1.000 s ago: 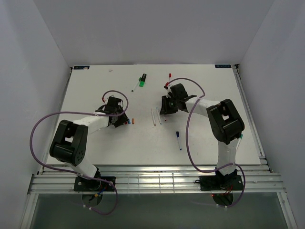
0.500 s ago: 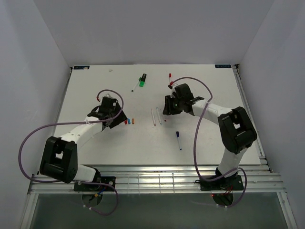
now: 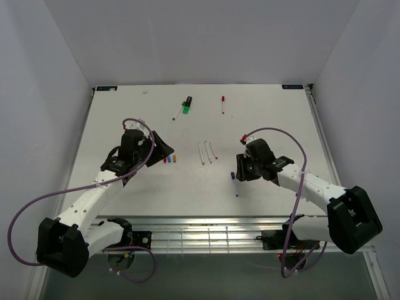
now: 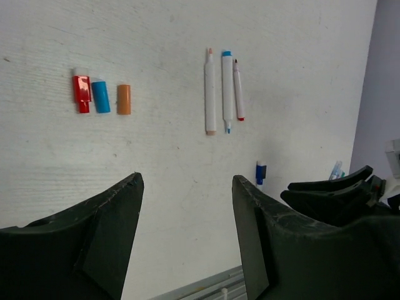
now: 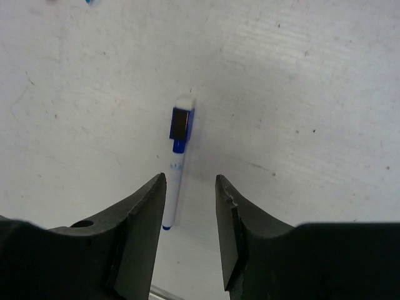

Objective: Open the pen caps

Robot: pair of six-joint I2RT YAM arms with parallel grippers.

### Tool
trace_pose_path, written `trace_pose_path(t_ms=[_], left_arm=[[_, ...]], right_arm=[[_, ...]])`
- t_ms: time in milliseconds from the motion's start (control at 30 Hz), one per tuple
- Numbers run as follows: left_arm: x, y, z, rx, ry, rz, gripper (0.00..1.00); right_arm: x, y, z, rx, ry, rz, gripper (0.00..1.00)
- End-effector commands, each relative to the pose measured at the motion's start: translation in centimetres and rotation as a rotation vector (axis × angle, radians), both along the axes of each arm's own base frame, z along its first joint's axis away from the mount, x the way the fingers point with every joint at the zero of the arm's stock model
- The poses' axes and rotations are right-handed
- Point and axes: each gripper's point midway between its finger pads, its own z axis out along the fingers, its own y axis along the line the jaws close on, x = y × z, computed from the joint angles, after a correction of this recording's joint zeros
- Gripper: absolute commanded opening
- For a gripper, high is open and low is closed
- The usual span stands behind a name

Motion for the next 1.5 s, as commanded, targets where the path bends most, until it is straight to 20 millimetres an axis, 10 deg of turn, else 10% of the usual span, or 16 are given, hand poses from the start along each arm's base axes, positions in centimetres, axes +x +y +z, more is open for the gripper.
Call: trace_pose_path(t_ms=[0,733,967,1467], left_arm=[[-1.0,-1.3,1.6,-0.065,-0.038,-0.054,0.70],[-1.9,-2.3,0.7,-0.089,-0.020,-0.076,0.70],[-1.8,-3.1,1.2,-0.104,-0.016,-0.108,0.69],[-4.3,-13.3,-0.1,-0.253,0.014,-0.364,0.68]], right_arm=[[-1.3,-0.7,0.1,-0.032,-0.018,-0.029,0.44],[-4.2,0.1,-5.4,-0.204,0.046,-0.013,0.37],[-4.1,0.2,-5.9,-0.240,0.044,-0.013,0.08],[-4.8,8.9,5.4,0.276,-0.110,0.242,0.08]])
